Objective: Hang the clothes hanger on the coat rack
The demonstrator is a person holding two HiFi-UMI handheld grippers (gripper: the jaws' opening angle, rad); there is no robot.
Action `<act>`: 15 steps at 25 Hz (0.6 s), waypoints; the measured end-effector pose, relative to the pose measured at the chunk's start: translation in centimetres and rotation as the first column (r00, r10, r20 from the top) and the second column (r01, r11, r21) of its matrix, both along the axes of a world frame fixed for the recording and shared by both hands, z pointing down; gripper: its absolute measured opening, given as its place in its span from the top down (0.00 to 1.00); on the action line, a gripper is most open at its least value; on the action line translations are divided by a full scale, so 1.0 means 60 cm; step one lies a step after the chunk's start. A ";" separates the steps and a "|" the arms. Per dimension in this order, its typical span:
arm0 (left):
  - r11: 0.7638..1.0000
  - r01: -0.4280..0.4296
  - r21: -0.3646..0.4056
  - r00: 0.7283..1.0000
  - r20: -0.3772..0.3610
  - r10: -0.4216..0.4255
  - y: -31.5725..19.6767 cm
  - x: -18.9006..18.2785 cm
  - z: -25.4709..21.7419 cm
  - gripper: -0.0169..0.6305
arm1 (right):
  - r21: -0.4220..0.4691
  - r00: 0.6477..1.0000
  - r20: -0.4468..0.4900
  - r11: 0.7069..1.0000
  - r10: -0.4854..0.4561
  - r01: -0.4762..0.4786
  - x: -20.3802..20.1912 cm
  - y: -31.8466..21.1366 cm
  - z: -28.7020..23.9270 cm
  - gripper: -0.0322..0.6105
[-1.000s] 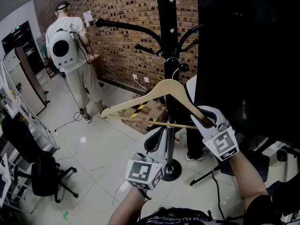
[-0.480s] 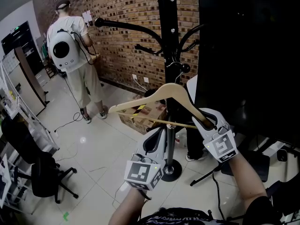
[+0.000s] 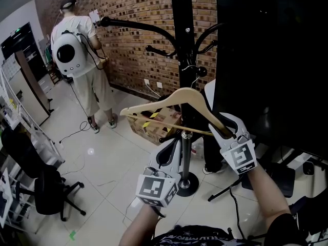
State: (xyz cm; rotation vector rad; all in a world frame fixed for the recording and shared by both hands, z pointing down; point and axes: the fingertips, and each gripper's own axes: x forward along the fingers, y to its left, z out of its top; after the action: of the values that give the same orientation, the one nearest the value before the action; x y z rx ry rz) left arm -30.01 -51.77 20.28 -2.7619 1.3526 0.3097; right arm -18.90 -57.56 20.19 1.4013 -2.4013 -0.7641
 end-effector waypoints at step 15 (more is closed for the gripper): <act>1.000 0.002 0.002 1.000 0.007 -0.002 -0.002 0.008 0.000 0.97 | -0.044 0.991 0.133 0.999 -0.016 0.022 0.024 0.001 0.005 0.60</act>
State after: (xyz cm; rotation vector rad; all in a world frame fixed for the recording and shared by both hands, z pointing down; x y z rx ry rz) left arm -29.52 -51.92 20.28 -2.7571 1.3530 0.3014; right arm -17.47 -57.51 20.52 1.4563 -2.5186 -0.6347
